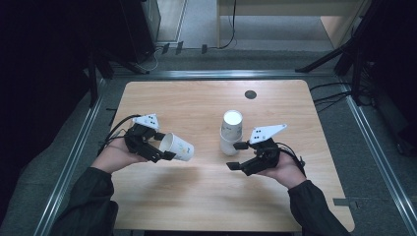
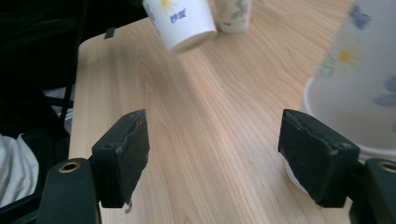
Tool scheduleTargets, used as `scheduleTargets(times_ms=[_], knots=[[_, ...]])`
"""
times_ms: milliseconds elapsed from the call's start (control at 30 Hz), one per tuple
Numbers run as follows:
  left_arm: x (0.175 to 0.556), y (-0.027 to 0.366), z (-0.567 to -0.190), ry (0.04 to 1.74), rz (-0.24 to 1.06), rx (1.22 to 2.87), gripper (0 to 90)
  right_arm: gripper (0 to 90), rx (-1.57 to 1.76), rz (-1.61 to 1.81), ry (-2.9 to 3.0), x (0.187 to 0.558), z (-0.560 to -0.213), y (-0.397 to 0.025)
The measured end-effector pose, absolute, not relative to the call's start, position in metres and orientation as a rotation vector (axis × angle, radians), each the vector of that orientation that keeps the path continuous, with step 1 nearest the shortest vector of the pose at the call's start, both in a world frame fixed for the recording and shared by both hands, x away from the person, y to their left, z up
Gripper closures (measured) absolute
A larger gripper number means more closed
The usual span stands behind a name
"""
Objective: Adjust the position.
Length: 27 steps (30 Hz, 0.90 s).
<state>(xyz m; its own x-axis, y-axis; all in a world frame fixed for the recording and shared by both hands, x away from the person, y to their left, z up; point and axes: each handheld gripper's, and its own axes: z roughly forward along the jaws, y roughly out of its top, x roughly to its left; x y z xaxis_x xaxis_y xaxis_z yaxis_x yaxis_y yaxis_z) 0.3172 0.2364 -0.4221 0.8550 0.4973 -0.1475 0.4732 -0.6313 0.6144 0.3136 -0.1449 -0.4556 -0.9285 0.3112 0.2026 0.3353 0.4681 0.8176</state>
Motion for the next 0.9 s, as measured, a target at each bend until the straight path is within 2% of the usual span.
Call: scheduleTargets(times_ms=[433,500,900], knots=[[0.313,0.277,-0.421,0.800,0.107,2.470,22.6,26.5,-0.638,-1.499,-2.710,0.318,-0.457,-0.151],[0.312,0.282,-0.421,0.818,0.118,2.469,22.6,29.7,-0.627,-1.497,-2.724,0.317,-0.457,-0.152],[0.317,0.300,-0.423,0.877,0.124,2.556,22.6,27.9,-0.648,-1.489,-2.741,0.316,-0.459,-0.157]])
